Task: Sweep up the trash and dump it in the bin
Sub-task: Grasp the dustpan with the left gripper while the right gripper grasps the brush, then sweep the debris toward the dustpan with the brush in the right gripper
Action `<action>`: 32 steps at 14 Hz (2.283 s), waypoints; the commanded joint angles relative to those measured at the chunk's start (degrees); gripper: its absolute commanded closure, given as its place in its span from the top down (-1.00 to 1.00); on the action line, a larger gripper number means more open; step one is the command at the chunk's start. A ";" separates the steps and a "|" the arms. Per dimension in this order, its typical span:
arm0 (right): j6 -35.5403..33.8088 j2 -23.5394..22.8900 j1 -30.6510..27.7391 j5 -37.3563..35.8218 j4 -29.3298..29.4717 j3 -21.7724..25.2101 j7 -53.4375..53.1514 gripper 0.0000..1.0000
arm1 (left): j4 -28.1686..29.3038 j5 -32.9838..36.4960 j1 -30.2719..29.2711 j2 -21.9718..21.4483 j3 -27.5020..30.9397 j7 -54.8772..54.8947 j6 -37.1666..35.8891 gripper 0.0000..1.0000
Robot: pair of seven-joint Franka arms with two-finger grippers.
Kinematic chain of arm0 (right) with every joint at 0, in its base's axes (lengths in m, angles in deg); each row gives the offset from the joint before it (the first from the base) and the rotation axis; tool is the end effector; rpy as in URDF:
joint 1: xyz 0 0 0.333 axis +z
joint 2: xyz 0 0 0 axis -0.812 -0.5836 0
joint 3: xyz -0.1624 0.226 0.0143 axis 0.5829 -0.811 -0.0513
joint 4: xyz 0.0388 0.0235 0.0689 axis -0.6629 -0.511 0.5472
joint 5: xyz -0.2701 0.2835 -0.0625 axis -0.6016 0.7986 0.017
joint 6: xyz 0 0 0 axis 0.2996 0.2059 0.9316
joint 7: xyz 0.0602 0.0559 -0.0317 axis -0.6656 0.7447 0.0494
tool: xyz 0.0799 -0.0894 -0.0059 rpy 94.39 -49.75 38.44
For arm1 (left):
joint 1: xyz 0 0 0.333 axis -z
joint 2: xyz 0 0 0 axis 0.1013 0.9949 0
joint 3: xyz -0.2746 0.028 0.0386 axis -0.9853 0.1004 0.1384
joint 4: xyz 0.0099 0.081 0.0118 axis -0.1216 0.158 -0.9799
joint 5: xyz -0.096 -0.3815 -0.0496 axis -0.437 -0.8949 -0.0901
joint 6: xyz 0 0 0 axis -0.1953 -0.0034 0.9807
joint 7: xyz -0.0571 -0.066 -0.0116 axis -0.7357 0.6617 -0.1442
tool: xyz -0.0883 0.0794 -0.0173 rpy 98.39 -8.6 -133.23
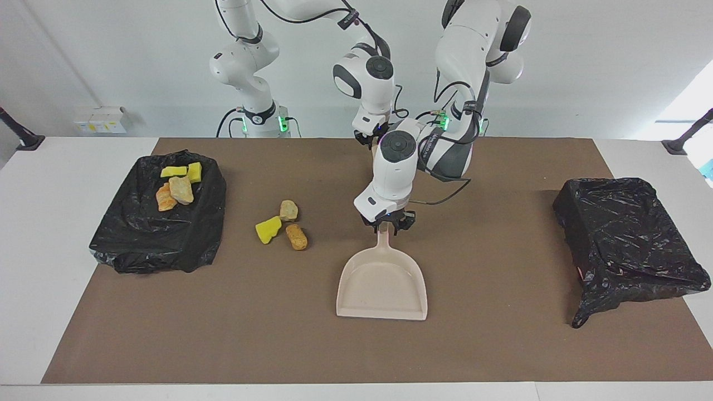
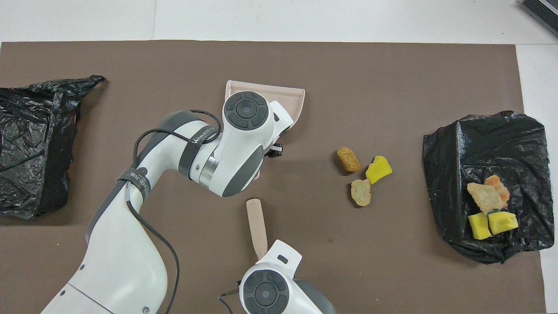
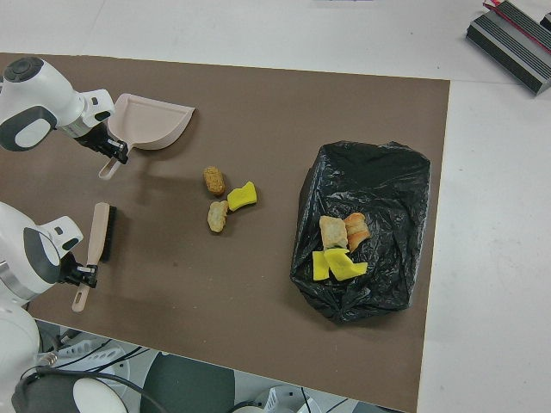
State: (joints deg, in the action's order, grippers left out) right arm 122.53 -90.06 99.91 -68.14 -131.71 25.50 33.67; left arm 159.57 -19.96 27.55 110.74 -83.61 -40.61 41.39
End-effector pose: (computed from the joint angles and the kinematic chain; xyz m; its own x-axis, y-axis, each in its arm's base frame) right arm 0.3031 0.4196 0.2805 0.9737 0.1692 -0.1524 0.1628 -0.9852 -0.0535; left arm 0.5521 -0.3873 0.3111 0.9816 -0.1901 -0.0196 -0.1901 -0.9818 0.0030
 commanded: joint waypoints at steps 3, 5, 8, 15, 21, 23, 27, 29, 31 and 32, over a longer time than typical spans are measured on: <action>-8.82 4.21 -6.92 -0.66 2.63 -0.01 4.85 -1.00 | -0.75 1.05 -2.60 -1.54 0.97 6.23 -1.41 -1.00; -15.13 8.25 -12.10 -1.01 2.36 0.08 6.35 -1.00 | -0.49 0.79 -5.32 -3.38 0.97 11.23 -1.93 -1.00; -19.99 10.47 -19.93 -4.16 2.45 0.08 11.35 -1.00 | -0.23 0.79 -7.96 -5.05 0.97 21.77 -5.79 -1.00; -15.27 5.48 -39.70 -21.02 3.41 -0.01 24.97 -1.00 | 2.05 4.48 -9.20 -7.60 1.06 49.10 -13.53 -1.00; -11.56 0.36 -43.51 -27.91 2.80 -0.36 24.12 -1.00 | 10.38 8.70 -5.43 -12.25 0.79 68.02 -11.35 -1.00; -12.18 -0.16 -40.98 -26.60 2.01 -0.53 23.67 -1.00 | 14.87 8.88 -3.93 -14.28 0.71 68.03 -7.93 -1.00; -11.22 -3.14 -35.43 -16.07 1.92 -0.45 21.84 -1.00 | 19.54 8.88 -0.41 -17.36 0.53 68.30 -6.60 -1.00; -10.25 -3.77 -33.76 -11.58 2.62 -0.53 21.38 -1.00 | 21.74 8.88 1.60 -18.68 0.53 66.64 -5.45 -1.00; -9.90 -4.38 -32.00 -4.48 4.02 -0.53 21.47 -1.00 | 27.87 8.88 3.88 -22.00 0.44 65.49 -1.08 -1.00; -9.90 -4.82 -30.77 -1.31 4.73 -0.53 21.47 -1.00 | 30.08 8.88 4.51 -22.89 0.44 64.09 0.86 -1.00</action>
State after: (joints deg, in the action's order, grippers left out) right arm 111.95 -92.90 67.67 -75.12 -128.93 25.21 54.89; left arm 181.35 -12.05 29.49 92.90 -83.74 25.13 37.46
